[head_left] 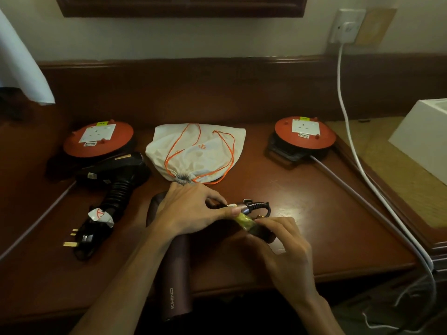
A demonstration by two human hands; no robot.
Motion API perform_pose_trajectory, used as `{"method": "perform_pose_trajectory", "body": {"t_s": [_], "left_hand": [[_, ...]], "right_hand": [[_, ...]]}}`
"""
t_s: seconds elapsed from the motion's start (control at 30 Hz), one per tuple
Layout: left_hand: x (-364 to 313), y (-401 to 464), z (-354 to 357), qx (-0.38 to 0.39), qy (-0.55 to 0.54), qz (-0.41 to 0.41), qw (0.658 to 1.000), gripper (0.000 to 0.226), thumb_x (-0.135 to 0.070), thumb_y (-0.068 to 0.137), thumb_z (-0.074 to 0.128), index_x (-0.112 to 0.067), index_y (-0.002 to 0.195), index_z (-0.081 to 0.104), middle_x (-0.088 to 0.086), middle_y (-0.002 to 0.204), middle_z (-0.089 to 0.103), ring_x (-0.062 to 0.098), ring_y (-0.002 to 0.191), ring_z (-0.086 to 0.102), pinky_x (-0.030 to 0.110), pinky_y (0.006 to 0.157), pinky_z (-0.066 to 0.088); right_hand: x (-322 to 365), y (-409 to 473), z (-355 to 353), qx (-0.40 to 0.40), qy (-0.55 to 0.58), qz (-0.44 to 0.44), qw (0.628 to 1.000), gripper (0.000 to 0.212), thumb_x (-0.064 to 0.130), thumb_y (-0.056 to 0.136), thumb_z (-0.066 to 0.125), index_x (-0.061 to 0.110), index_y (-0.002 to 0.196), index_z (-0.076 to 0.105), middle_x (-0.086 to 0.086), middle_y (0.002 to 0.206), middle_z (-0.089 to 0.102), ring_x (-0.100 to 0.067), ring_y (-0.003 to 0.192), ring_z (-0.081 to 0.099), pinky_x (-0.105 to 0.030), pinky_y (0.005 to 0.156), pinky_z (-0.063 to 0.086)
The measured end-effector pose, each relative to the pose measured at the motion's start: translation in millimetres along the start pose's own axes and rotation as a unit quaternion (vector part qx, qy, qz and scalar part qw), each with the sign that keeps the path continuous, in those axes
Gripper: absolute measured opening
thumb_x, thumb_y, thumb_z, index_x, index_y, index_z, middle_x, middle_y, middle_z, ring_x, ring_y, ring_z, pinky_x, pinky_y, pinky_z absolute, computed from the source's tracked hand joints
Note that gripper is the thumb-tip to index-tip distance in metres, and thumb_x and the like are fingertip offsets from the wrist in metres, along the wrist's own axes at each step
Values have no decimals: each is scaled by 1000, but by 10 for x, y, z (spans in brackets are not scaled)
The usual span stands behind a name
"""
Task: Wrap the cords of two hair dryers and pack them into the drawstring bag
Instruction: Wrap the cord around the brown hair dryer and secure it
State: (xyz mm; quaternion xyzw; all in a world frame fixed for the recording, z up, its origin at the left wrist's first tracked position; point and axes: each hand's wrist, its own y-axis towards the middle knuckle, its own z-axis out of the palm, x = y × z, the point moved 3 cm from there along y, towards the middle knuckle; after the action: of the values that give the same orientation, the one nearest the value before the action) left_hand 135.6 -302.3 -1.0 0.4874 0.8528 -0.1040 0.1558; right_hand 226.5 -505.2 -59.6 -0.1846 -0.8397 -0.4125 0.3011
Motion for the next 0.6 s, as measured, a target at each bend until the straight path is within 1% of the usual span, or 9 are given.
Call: {"method": "perform_pose_trajectory", "body": {"t_s": [0.1, 0.17, 0.27, 0.33, 0.4, 0.47, 0.53, 0.57, 0.6], "left_hand": [[-11, -3, 22, 1, 5, 6, 1000, 75, -103, 62, 31, -50, 92, 74, -27, 77, 67, 0, 95, 63, 42, 101, 45], [22, 0, 27, -11, 3, 4, 1000, 71, -102, 64, 33, -50, 91, 73, -27, 79, 69, 0, 93, 64, 40, 99, 46], [51, -3, -4, -29, -1, -6, 1000, 68, -99, 66, 38, -50, 95, 74, -26, 82, 70, 1, 93, 65, 37, 96, 47], [74, -33, -53, -53, -12, -14, 998, 60, -94, 68, 44, -50, 95, 74, -25, 84, 70, 2, 96, 65, 38, 95, 47], [119, -85, -85, -90, -39, -25, 995, 56, -92, 69, 48, -50, 95, 75, -25, 89, 72, 1, 98, 64, 42, 97, 47], [158, -146, -94, -130, -53, -43, 989, 58, -91, 70, 49, -47, 98, 75, -22, 96, 74, 5, 101, 64, 44, 98, 47], [166, -199, -84, -160, -39, -55, 985, 64, -93, 72, 46, -45, 102, 75, -17, 103, 75, 11, 103, 65, 43, 98, 46], [150, -222, -78, -169, -30, -58, 983, 64, -93, 73, 45, -45, 105, 74, -16, 103, 75, 13, 103, 65, 41, 99, 45], [131, -241, -82, -176, -24, -61, 982, 62, -91, 74, 46, -46, 107, 73, -15, 102, 75, 14, 104, 63, 39, 100, 42]], "right_hand": [[-45, -31, -45, 17, 80, 65, 995, 35, 25, 77, 82, 19, 111, 74, 10, 101, 69, -12, 94, 66, -33, 74, 59], [-43, -23, -11, 35, 80, 72, 994, 34, 30, 79, 80, 20, 111, 73, 10, 102, 67, -14, 94, 65, -34, 73, 59], [-73, 34, 81, 62, 93, 97, 989, 34, 22, 79, 81, 21, 111, 71, 7, 108, 65, -13, 98, 64, -31, 74, 59], [-67, 84, 130, 35, 128, 147, 980, 40, 18, 76, 85, 23, 112, 68, 8, 110, 64, -14, 98, 66, -30, 76, 59], [-86, 116, 180, -29, 185, 257, 948, 53, 23, 67, 91, 21, 110, 61, 4, 109, 64, -10, 96, 68, -30, 79, 60], [-99, 172, 260, -42, 237, 340, 909, 56, 27, 64, 91, 14, 108, 59, -7, 101, 69, -15, 85, 73, -37, 73, 63], [-67, 222, 363, -2, 321, 379, 868, 42, 20, 78, 82, 5, 111, 61, -19, 96, 73, -30, 75, 75, -42, 63, 64], [-32, 234, 392, 7, 375, 393, 840, 36, 16, 85, 76, 3, 115, 61, -22, 98, 74, -36, 76, 75, -40, 60, 63], [-6, 244, 415, 7, 423, 400, 813, 33, 14, 89, 71, 2, 118, 61, -23, 101, 74, -38, 83, 75, -39, 62, 63]]}}
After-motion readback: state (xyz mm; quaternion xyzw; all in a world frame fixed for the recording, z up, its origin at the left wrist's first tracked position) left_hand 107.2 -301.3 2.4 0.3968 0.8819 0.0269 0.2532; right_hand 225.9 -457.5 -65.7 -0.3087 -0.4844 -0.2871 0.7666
